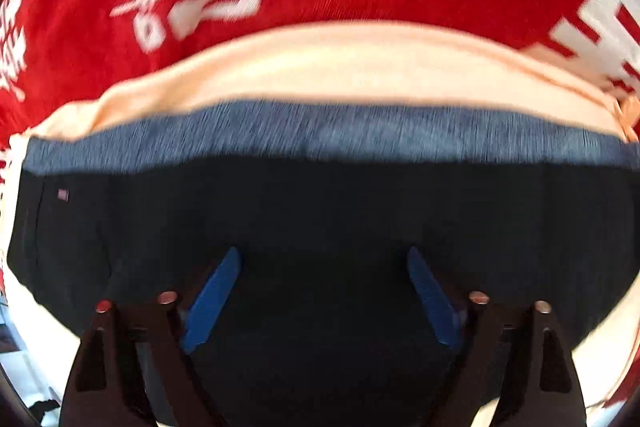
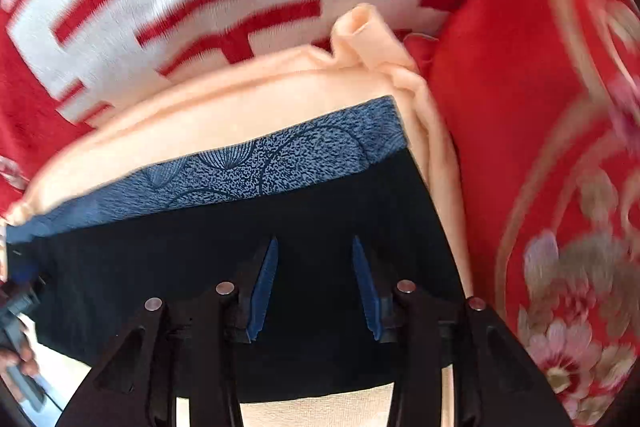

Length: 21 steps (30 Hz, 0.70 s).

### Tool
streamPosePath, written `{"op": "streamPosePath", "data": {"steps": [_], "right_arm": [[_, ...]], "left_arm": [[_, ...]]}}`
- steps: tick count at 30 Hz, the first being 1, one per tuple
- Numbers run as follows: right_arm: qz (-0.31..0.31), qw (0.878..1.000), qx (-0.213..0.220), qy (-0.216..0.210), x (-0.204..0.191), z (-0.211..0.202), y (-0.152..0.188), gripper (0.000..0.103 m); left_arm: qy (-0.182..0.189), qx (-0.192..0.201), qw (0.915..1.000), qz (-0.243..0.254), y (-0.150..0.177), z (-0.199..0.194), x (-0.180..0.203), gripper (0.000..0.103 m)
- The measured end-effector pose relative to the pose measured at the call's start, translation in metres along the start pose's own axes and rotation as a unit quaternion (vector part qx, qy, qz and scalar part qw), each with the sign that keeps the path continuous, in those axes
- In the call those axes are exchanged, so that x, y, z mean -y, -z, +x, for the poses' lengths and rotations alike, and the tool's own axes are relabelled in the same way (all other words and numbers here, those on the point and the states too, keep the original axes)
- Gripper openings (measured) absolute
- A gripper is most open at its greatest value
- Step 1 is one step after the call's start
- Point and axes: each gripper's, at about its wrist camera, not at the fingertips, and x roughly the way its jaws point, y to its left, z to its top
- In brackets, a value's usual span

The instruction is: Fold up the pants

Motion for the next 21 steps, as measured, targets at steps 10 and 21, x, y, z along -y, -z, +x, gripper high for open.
{"op": "streamPosePath", "data": {"steps": [10,21], "right_arm": [[-0.050,0.988,-0.044,-0.141,-0.104,-0.048,0.062,0.044],[0.045,0.920,-0.140,-0.363,-0.324,0.036,0.192,0.047]], "left_arm": [[-0.002,0.004,1.0000,-0.003,0.019,-0.030,-0.088,0.090],[-0.104,0.019,0.9936,-0.039,-0.003,0.008,-0.310,0.090]]}}
